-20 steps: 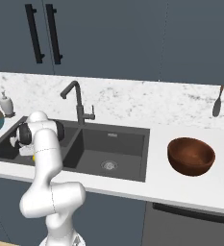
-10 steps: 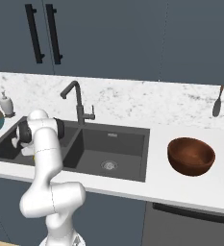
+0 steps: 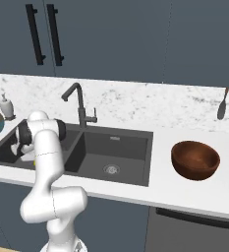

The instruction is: Pick the lemon from the sink and place it in the bowl. Then pick the bowl and place it in the microwave. Then close the microwave door and press the start button.

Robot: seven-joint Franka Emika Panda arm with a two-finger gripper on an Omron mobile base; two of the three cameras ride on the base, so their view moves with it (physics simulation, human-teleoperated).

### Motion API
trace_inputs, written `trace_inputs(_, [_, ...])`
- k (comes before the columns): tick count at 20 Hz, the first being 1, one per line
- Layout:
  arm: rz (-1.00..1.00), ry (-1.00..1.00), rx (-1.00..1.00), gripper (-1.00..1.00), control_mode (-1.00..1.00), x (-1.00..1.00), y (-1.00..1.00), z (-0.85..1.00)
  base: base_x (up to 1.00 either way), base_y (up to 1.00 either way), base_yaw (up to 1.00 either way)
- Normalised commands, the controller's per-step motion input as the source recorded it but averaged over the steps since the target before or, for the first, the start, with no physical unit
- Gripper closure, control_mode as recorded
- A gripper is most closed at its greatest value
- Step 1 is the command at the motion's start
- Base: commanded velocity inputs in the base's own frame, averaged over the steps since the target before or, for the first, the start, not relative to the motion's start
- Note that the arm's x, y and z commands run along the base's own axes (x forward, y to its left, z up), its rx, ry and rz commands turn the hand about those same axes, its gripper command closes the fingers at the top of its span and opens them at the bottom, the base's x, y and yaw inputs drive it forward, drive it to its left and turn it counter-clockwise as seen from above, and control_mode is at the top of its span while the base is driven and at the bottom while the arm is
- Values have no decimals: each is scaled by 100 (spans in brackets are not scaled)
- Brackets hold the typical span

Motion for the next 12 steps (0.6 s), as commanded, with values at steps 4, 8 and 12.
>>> trace_inputs(4, [0,-1,0,100,-100,-13,0,-6,0,0,0])
trace_inputs(8, [0,-1,2,100,-100,0,-4,0,0,0,0])
trace_inputs(12, [0,-7,0,100,-100,0,-2,30,0,0,0])
